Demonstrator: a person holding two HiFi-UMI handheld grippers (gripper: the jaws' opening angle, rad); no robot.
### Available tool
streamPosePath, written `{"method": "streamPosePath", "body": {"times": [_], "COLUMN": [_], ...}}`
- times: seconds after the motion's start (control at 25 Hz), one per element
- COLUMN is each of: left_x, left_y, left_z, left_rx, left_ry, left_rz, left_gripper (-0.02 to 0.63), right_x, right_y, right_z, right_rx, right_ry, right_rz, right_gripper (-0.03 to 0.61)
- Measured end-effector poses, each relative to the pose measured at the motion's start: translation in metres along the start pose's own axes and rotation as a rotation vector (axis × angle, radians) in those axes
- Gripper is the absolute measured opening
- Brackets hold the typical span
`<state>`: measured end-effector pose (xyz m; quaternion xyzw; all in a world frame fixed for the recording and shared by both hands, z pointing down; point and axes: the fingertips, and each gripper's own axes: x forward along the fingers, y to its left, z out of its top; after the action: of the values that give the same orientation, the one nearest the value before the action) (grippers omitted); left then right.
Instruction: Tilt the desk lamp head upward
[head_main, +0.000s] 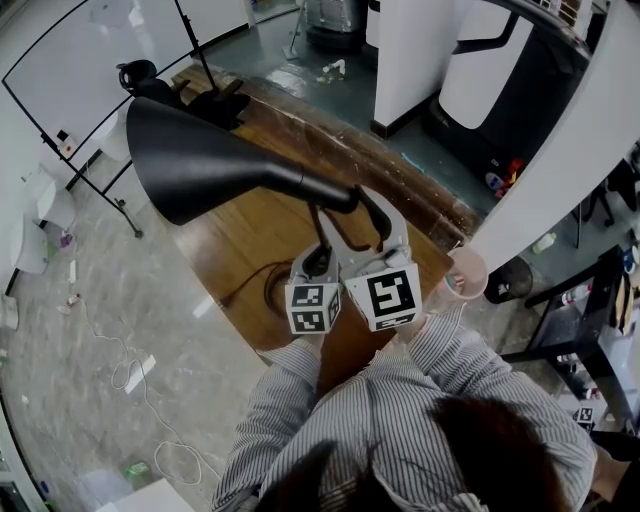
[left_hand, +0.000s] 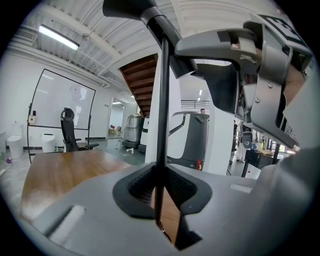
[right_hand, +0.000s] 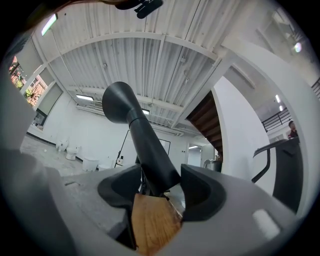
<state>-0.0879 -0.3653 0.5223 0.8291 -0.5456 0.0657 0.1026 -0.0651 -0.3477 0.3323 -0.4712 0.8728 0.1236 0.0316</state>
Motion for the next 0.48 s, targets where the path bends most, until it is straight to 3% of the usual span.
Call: {"method": "streamPosePath", "body": {"times": [0.16,0.48], "left_x": [0.0011,0.0009], "left_y": [-0.0028,-0.0035], "left_z": [-0.002,-0.0021], "left_rx": [0.005,-0.003], "left_ry": [0.007,0.034], "left_rz": [-0.002,-0.051], "left_gripper": [0.051,0.055], "right_x": [-0.0022,-0.0047], "right_y": [-0.0003,-0.001], "right_z": [-0.0025,-0.0022], "right_rx": [0.038,0.013], "right_ry": [-0.003,-0.029], "right_rz": [-0.005,0.021], "right_gripper": [0.239,0.239]}}
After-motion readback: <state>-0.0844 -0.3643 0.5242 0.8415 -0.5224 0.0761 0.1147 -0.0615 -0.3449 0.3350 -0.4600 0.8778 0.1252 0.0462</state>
